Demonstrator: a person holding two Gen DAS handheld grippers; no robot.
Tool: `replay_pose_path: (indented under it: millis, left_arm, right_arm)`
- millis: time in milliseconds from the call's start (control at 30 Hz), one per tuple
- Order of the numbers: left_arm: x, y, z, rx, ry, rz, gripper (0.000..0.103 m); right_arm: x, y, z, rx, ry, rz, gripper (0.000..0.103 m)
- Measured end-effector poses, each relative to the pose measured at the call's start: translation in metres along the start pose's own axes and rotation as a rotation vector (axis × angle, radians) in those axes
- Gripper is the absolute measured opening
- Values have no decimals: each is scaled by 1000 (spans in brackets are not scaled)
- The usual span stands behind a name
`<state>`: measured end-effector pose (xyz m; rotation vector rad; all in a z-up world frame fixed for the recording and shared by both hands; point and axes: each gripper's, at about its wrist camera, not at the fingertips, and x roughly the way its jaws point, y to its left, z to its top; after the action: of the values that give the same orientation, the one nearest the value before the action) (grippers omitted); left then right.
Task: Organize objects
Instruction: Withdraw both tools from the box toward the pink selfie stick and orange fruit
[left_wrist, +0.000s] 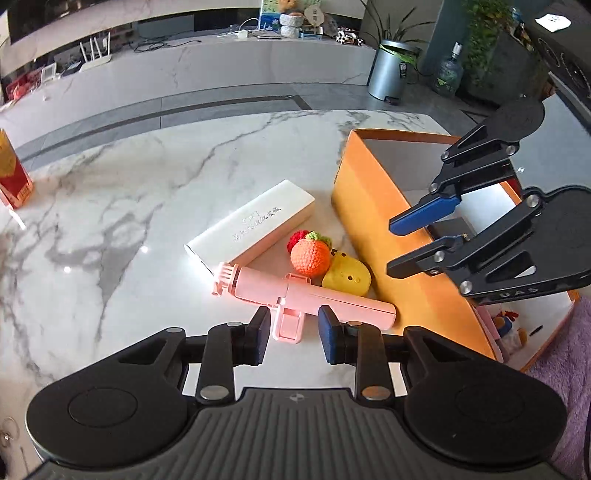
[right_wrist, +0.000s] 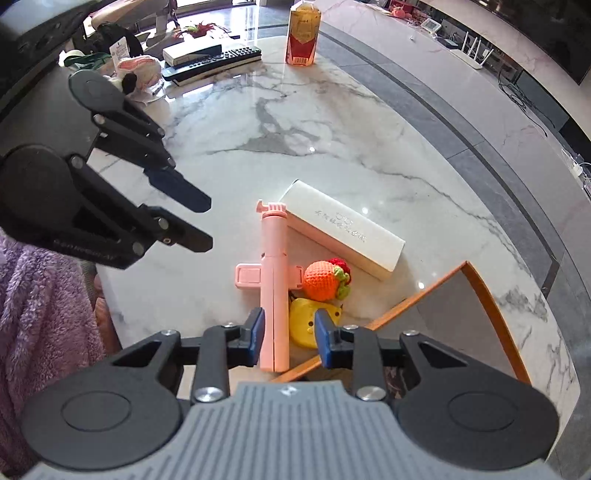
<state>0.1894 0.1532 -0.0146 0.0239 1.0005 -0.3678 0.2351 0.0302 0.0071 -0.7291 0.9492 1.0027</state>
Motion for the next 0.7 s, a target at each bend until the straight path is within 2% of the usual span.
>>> replay_pose_path:
  millis: [33,100,233,333,567,700]
  left_arm:
    - [5,4,0,-32,-6,-8,36]
    - [17,10,-1,-120,-19,-13,47]
    - [42,27,-2,-339,-2,-40,49]
    - [54,37,-2,-445,1,-57,50]
    - [76,47,2,-570,47,-69,53]
    - [83,53,2,-623,65,-62,56]
  right_arm:
    - [9,-1,3,0,10,-4,31]
    - [26,-5,9,-9,29,-12,31]
    - [57,-12,16,-73,72,-43,31]
    - [77,-18,17,-110,103,-43,31]
    - [103,-29,20,-127,141,-56,32]
    - [116,-35,20,-115,153,-50,38]
